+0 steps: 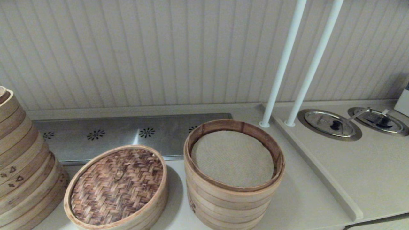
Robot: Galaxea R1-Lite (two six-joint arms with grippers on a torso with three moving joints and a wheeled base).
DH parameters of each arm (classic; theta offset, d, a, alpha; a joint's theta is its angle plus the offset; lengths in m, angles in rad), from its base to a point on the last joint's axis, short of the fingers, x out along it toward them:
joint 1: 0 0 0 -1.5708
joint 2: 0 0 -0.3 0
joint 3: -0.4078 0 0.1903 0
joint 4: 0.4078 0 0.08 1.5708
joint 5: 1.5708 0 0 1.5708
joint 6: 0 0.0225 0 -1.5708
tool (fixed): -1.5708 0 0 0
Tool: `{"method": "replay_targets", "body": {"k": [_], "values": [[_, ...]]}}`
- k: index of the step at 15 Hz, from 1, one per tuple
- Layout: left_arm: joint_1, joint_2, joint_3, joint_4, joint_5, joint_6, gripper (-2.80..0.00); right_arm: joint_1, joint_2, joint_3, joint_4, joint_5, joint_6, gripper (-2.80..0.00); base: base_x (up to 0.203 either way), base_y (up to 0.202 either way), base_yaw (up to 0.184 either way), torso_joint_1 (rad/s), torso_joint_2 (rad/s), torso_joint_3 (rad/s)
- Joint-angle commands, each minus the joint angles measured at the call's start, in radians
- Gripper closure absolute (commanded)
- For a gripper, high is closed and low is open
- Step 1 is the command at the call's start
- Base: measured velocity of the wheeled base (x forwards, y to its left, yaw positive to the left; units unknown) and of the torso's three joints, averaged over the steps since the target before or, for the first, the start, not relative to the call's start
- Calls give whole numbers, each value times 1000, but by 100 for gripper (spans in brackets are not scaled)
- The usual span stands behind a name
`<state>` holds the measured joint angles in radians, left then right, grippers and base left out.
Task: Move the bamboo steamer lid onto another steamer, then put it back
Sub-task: Pick up the steamer
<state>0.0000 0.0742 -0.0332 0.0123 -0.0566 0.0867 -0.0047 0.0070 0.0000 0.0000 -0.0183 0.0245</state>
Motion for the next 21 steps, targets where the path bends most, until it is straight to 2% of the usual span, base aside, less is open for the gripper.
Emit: {"method": "replay_targets", "body": {"k": [1, 12, 15, 21], "values": [[0, -79, 31, -7, 15, 64, 0, 0, 1, 5, 0, 0, 0, 0, 0, 0, 0, 0, 0, 0], [-1, -73, 30, -4, 23, 94, 0, 0, 1, 5, 0, 0, 0, 0, 0, 0, 0, 0, 0, 0], [-2, -73, 33, -3, 26, 70, 0, 0, 1, 5, 0, 0, 0, 0, 0, 0, 0, 0, 0, 0], [-1, -73, 32, -3, 24, 79, 0, 0, 1, 5, 0, 0, 0, 0, 0, 0, 0, 0, 0, 0]]}}
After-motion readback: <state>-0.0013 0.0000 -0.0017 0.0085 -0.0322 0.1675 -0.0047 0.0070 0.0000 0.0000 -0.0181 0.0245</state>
